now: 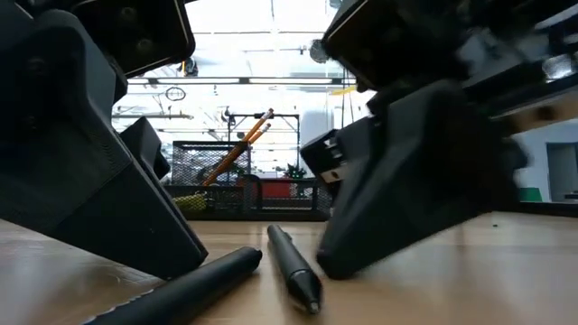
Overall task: Pick and place office supplies into organizer
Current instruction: Put the black pen into the black desk organizer
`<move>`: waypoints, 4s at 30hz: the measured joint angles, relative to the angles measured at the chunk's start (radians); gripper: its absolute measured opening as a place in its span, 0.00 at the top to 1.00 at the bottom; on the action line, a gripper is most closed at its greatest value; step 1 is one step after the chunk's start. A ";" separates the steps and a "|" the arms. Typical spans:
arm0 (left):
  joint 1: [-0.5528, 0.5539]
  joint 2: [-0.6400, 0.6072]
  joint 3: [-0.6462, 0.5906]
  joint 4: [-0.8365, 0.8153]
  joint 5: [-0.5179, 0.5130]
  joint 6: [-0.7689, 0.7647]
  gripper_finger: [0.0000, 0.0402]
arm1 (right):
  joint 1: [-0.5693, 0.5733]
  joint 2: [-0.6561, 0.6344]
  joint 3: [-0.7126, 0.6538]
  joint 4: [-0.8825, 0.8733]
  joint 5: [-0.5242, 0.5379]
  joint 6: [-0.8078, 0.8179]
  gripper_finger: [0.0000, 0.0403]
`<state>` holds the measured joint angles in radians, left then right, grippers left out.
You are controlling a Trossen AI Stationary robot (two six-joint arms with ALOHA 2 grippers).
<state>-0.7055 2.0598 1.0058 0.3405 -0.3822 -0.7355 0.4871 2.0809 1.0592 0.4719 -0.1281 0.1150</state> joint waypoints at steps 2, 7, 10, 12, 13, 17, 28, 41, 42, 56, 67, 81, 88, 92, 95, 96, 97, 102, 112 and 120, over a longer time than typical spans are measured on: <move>0.000 0.000 0.000 0.001 -0.002 -0.011 0.78 | 0.010 0.000 -0.001 0.005 -0.006 -0.001 1.00; 0.011 0.000 -0.001 0.006 -0.005 -0.017 0.78 | 0.013 0.001 -0.002 0.019 -0.010 -0.003 1.00; 0.023 0.000 -0.001 0.009 0.000 -0.006 0.78 | 0.006 0.010 0.004 0.024 -0.012 -0.012 1.00; 0.033 0.000 -0.001 0.008 0.009 -0.003 0.78 | 0.000 0.029 0.021 0.034 -0.022 -0.024 1.00; 0.037 0.000 -0.001 0.008 0.015 -0.001 0.78 | -0.002 0.043 0.034 0.033 -0.027 -0.027 1.00; 0.049 0.000 -0.001 0.006 0.022 0.013 0.78 | -0.015 0.119 0.098 0.050 -0.061 -0.052 1.00; 0.061 0.000 -0.001 -0.008 0.011 0.048 0.78 | -0.065 0.154 0.142 0.035 -0.113 -0.094 1.00; 0.118 -0.002 -0.002 -0.066 -0.036 0.079 0.78 | -0.158 0.152 0.140 -0.004 -0.125 -0.068 1.00; 0.122 -0.002 -0.002 -0.068 -0.044 0.079 0.78 | -0.163 0.152 0.140 -0.005 -0.124 -0.055 1.00; 0.101 -0.058 -0.004 -0.159 -0.162 0.180 0.78 | -0.150 0.087 0.139 -0.073 -0.056 -0.071 1.00; 0.087 -0.125 -0.002 -0.258 -0.192 0.185 0.78 | -0.104 0.079 0.141 -0.123 -0.022 -0.070 1.00; 0.023 -0.131 -0.002 -0.308 -0.242 0.165 0.78 | -0.001 -0.091 0.137 -0.502 0.181 -0.048 1.00; 0.002 -0.131 -0.002 -0.317 -0.256 0.158 0.78 | -0.001 -0.102 0.107 -0.553 0.298 0.002 1.00; -0.004 -0.131 -0.002 -0.321 -0.256 0.157 0.78 | -0.027 -0.102 0.084 -0.540 0.314 0.011 1.00; -0.004 -0.131 -0.002 -0.323 -0.255 0.157 0.78 | -0.050 -0.103 0.064 -0.489 0.316 -0.011 1.00; -0.004 -0.131 -0.002 -0.323 -0.255 0.158 0.78 | -0.058 -0.102 0.057 -0.468 0.317 -0.022 1.00; -0.004 -0.131 -0.002 -0.323 -0.254 0.160 0.78 | -0.064 -0.102 0.053 -0.447 0.321 -0.032 1.00; -0.004 -0.131 -0.002 -0.323 -0.247 0.156 0.78 | -0.105 -0.100 0.049 -0.425 0.336 -0.059 1.00; -0.004 -0.133 0.000 -0.366 -0.244 0.121 0.78 | -0.121 -0.100 0.049 -0.419 0.315 -0.080 1.00; -0.003 -0.133 0.133 -0.713 -0.196 -0.013 0.78 | -0.087 -0.194 0.046 -0.471 0.315 -0.103 1.00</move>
<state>-0.7090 1.9266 1.1387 -0.3723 -0.5782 -0.7481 0.4002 1.8865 1.1048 0.0008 0.1871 0.0124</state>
